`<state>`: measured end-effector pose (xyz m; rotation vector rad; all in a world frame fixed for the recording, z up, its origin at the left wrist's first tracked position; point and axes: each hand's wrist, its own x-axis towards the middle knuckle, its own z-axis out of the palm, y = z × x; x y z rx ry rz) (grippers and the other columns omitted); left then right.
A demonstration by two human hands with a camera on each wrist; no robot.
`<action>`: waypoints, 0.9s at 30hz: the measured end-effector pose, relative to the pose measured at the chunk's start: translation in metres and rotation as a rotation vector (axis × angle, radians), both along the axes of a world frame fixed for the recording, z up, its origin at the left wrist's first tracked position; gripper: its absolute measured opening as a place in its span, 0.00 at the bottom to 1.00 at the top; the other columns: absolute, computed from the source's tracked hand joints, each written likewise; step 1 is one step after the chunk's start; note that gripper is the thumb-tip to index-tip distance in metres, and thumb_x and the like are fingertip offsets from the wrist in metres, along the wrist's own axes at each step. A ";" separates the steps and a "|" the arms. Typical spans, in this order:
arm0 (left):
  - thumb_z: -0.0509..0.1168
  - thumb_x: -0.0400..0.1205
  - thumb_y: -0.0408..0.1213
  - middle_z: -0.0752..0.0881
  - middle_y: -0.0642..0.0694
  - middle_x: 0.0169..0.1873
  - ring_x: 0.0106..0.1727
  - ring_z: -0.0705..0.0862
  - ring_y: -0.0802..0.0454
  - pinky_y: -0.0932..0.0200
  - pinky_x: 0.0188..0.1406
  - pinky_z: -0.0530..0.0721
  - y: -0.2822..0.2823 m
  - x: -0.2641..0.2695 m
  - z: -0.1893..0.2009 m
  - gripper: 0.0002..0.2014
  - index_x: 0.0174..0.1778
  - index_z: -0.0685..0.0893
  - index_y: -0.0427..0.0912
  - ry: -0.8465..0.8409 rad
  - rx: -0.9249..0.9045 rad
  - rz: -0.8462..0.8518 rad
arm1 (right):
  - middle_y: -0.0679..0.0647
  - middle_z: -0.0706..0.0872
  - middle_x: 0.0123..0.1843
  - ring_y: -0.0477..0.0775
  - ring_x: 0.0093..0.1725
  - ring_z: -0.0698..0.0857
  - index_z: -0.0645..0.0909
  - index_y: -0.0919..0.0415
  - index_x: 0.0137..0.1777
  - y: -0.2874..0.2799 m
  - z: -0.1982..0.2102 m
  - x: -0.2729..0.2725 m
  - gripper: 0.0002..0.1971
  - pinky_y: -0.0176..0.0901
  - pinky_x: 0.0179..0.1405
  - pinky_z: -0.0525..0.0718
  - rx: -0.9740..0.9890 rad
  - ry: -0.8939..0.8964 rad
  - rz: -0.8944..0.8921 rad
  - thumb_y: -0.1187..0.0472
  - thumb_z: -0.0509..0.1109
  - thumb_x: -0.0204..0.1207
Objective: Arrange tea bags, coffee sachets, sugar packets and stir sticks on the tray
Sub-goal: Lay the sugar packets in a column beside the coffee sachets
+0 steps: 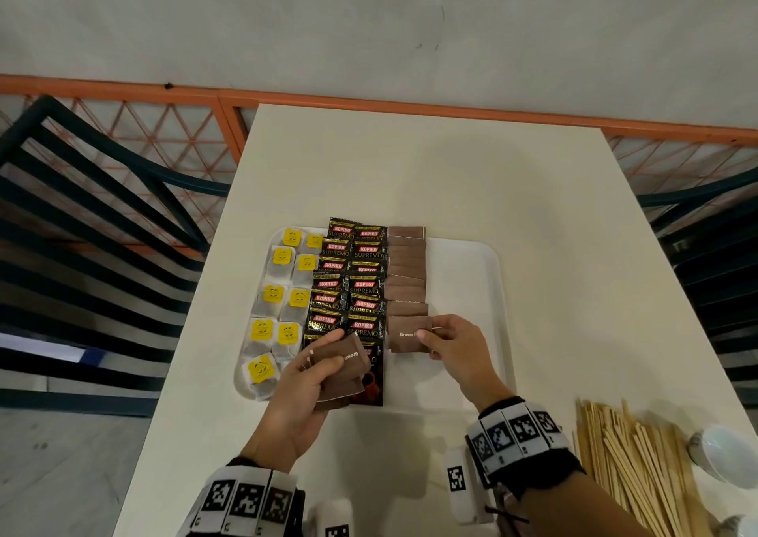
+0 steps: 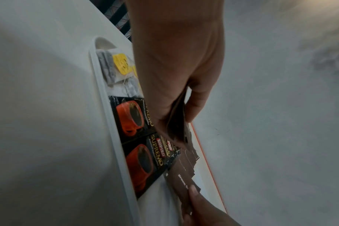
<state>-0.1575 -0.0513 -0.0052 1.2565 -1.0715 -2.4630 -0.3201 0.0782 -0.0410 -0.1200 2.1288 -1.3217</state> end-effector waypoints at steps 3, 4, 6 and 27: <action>0.60 0.79 0.23 0.88 0.38 0.48 0.36 0.88 0.47 0.61 0.21 0.82 0.001 0.001 0.002 0.18 0.59 0.83 0.47 -0.005 -0.007 0.008 | 0.60 0.88 0.46 0.51 0.34 0.82 0.82 0.64 0.53 -0.003 -0.006 0.002 0.12 0.27 0.28 0.80 0.039 0.043 -0.013 0.64 0.75 0.70; 0.60 0.79 0.23 0.88 0.38 0.49 0.36 0.88 0.47 0.61 0.21 0.82 0.001 0.002 0.001 0.18 0.59 0.83 0.47 -0.006 -0.009 0.012 | 0.61 0.87 0.47 0.51 0.35 0.82 0.82 0.65 0.53 -0.004 -0.007 0.003 0.12 0.25 0.27 0.79 0.038 0.054 -0.023 0.64 0.75 0.70; 0.60 0.79 0.23 0.87 0.37 0.49 0.35 0.88 0.48 0.61 0.21 0.83 0.001 0.002 0.001 0.18 0.60 0.83 0.46 -0.004 -0.009 0.021 | 0.60 0.87 0.46 0.54 0.39 0.84 0.81 0.63 0.50 -0.006 -0.007 0.005 0.11 0.27 0.28 0.79 0.035 0.072 -0.039 0.64 0.76 0.70; 0.62 0.78 0.23 0.92 0.46 0.41 0.38 0.90 0.52 0.60 0.29 0.86 0.006 -0.001 -0.002 0.18 0.57 0.85 0.47 0.052 -0.042 -0.032 | 0.42 0.82 0.42 0.40 0.43 0.79 0.81 0.52 0.50 -0.016 0.030 0.047 0.08 0.30 0.43 0.75 -0.078 0.032 0.485 0.50 0.67 0.77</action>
